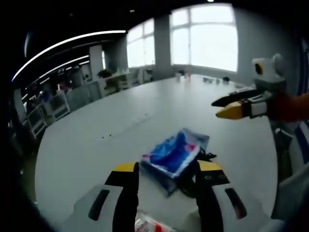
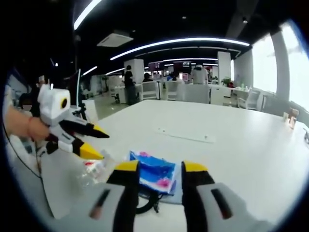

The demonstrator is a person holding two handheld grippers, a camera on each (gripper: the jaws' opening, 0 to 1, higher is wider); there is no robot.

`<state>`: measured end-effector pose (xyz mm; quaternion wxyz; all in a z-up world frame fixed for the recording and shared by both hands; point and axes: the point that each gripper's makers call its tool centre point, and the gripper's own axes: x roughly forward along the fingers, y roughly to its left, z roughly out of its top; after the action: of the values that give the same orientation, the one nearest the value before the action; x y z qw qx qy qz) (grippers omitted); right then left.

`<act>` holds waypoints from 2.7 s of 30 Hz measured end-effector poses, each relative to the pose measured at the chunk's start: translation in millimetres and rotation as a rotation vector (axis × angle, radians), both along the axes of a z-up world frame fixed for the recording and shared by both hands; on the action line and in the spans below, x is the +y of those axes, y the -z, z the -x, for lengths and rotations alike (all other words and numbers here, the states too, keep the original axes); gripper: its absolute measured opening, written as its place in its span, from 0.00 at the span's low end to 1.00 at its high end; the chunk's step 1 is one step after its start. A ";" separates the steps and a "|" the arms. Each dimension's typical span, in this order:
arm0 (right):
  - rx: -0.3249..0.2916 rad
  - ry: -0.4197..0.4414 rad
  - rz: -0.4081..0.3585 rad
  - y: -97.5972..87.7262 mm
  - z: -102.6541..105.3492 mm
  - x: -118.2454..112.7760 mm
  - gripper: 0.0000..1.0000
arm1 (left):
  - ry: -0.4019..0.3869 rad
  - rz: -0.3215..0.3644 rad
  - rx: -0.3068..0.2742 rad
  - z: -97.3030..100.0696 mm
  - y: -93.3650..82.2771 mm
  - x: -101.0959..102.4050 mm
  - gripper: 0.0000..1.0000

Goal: Arrange the tabletop items into an orderly group along one side of the table until the central work area is clear of visible clutter.

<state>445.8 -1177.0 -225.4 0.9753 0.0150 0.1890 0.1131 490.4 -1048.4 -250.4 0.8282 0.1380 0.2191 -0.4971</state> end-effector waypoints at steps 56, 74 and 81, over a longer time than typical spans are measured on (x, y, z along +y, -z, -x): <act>0.168 0.063 0.005 74.3 -37.0 -9.7 0.26 | -0.071 -0.222 0.110 -25.6 57.9 -13.8 0.26; 0.217 0.069 -0.002 90.5 -42.0 -7.4 0.24 | -0.065 -0.241 0.124 -24.9 66.6 -20.1 0.20; 0.229 0.074 -0.006 94.3 -43.8 -7.4 0.21 | -0.078 -0.252 0.126 -27.8 69.0 -19.3 0.18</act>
<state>489.6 -1184.4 -319.7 0.9508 0.0376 0.2981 0.0750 518.2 -1067.7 -319.4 0.8077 0.2005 0.3364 -0.4408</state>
